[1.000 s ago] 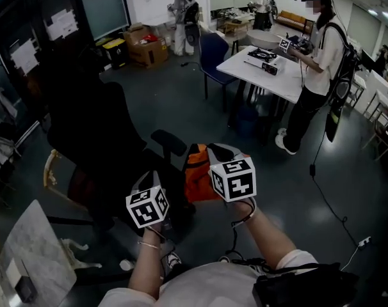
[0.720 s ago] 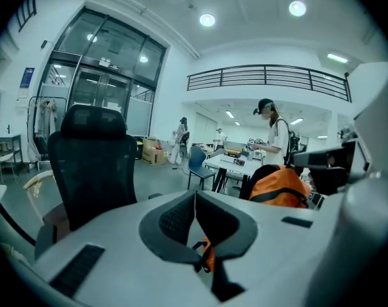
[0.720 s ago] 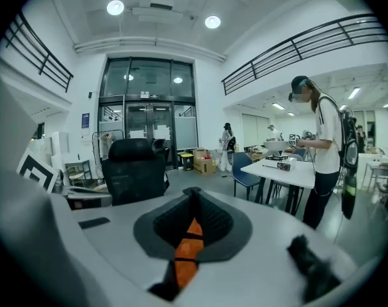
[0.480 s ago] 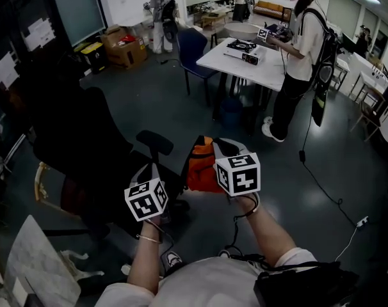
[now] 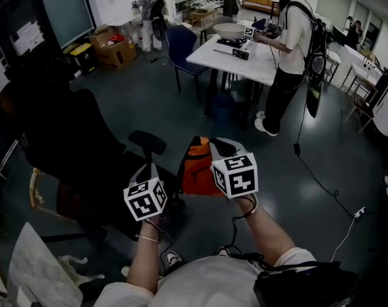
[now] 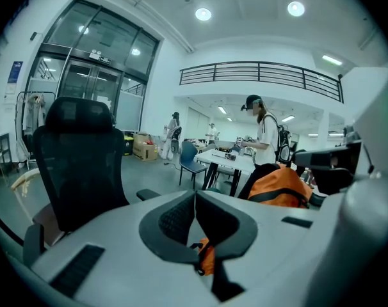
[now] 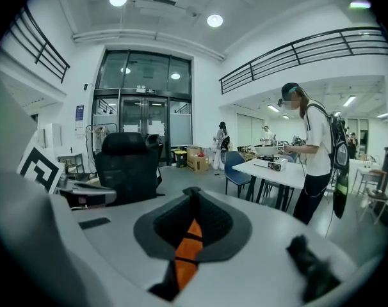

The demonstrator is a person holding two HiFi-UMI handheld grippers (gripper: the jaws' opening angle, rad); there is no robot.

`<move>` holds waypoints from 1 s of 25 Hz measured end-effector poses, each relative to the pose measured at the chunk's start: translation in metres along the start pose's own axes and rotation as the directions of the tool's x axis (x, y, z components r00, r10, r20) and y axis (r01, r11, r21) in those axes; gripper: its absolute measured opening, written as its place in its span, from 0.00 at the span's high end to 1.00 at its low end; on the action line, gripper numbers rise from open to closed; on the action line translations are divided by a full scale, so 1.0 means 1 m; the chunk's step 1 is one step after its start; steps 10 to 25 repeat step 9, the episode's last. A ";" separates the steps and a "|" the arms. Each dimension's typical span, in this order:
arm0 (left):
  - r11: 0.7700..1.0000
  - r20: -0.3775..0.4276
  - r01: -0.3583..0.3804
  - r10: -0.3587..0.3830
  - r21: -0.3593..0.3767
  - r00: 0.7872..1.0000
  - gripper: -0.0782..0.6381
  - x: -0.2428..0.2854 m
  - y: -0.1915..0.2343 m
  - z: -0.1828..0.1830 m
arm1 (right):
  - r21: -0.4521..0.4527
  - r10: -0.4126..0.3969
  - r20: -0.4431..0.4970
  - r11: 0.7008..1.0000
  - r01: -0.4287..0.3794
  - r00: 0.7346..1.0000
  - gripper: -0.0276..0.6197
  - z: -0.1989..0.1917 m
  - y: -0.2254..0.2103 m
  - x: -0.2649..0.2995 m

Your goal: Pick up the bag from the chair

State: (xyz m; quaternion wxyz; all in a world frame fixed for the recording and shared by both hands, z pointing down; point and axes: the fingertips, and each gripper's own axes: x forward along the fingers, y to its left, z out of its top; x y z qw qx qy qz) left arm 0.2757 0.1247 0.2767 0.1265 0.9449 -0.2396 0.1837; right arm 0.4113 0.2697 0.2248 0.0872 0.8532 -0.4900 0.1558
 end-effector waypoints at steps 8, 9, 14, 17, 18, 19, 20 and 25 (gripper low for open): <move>1.000 -0.006 0.011 -0.011 0.015 1.000 0.87 0.004 -0.004 0.001 | 0.004 -0.017 -0.014 1.000 0.017 1.000 0.90 -0.005 -0.007 -0.001; 1.000 -0.005 0.011 -0.011 0.015 1.000 0.87 0.003 -0.004 0.002 | 0.003 -0.018 -0.013 1.000 0.018 1.000 0.90 -0.004 -0.007 -0.002; 1.000 -0.005 0.011 -0.011 0.015 1.000 0.87 0.003 -0.004 0.002 | 0.003 -0.018 -0.013 1.000 0.018 1.000 0.90 -0.004 -0.007 -0.002; 1.000 -0.005 0.011 -0.011 0.015 1.000 0.87 0.003 -0.004 0.002 | 0.003 -0.018 -0.013 1.000 0.018 1.000 0.90 -0.004 -0.007 -0.002; 1.000 -0.005 0.011 -0.011 0.015 1.000 0.87 0.003 -0.004 0.002 | 0.003 -0.018 -0.013 1.000 0.018 1.000 0.90 -0.004 -0.007 -0.002; 1.000 -0.005 0.011 -0.011 0.015 1.000 0.87 0.003 -0.004 0.002 | 0.003 -0.018 -0.013 1.000 0.018 1.000 0.90 -0.004 -0.007 -0.002; 1.000 -0.005 0.011 -0.011 0.015 1.000 0.87 0.003 -0.004 0.002 | 0.003 -0.018 -0.013 1.000 0.018 1.000 0.90 -0.004 -0.007 -0.002; 1.000 -0.005 0.011 -0.011 0.015 1.000 0.87 0.003 -0.004 0.002 | 0.003 -0.018 -0.013 1.000 0.018 1.000 0.90 -0.004 -0.007 -0.002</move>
